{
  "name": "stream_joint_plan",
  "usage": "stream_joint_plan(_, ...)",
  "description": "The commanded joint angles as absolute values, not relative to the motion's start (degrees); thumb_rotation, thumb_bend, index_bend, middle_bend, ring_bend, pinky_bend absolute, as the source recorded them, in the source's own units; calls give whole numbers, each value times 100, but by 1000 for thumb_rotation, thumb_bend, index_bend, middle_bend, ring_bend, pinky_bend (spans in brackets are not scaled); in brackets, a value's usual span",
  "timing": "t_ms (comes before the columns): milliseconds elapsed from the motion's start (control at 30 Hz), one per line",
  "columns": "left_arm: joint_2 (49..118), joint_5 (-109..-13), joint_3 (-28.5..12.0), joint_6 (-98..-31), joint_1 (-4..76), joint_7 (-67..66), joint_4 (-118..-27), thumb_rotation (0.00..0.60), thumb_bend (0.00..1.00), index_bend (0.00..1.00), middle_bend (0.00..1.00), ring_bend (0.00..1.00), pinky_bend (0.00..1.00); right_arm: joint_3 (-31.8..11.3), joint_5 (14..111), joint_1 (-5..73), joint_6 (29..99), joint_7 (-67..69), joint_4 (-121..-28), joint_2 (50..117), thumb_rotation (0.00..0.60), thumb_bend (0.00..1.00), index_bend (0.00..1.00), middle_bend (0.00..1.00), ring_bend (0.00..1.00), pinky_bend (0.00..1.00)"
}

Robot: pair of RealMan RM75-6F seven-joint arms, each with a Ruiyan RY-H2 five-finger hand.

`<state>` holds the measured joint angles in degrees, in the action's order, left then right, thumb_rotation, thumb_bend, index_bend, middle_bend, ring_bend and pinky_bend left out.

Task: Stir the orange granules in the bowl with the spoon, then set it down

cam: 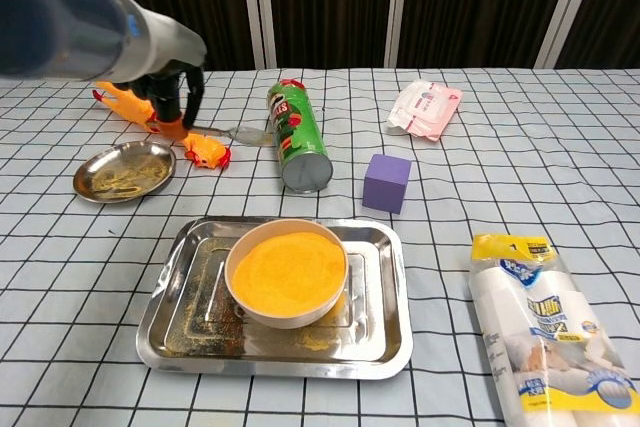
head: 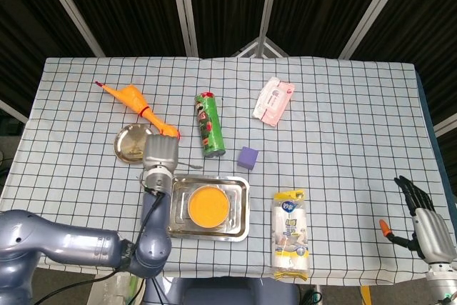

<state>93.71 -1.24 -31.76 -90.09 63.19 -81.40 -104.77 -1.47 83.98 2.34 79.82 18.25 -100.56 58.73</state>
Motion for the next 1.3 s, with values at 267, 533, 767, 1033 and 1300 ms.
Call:
stream_joint_plan(267, 8313, -1176, -2281, -7874, 5116, -6525, -9911, 600, 843, 791, 1000, 1000, 994, -148, 8380, 236, 7976, 1740, -10086, 5888, 600, 404, 0, 0, 0, 0)
stream_joint_plan(533, 8561, -2265, -1693, -7386, 4803, -5597, -8790, 600, 816, 785, 1000, 1000, 994, -153, 8344, 243, 7943, 1756, -10090, 5883, 600, 404, 0, 0, 0, 0)
stream_joint_plan(767, 9053, -3102, -1139, -7297, 4892, -5644, -7771, 600, 774, 779, 1000, 1000, 994, -155, 8323, 244, 7923, 1785, -10093, 5876, 600, 405, 0, 0, 0, 0)
stream_joint_plan(1033, 9747, -3548, -897, -7303, 4883, -5589, -6795, 600, 730, 776, 1000, 1000, 993, -151, 8319, 242, 7909, 1834, -10102, 5860, 600, 404, 0, 0, 0, 0)
stream_joint_plan(1300, 10281, -3820, -912, -7266, 4860, -5482, -5861, 600, 708, 771, 1000, 1000, 994, -149, 8320, 245, 7892, 1875, -10106, 5848, 600, 404, 0, 0, 0, 0)
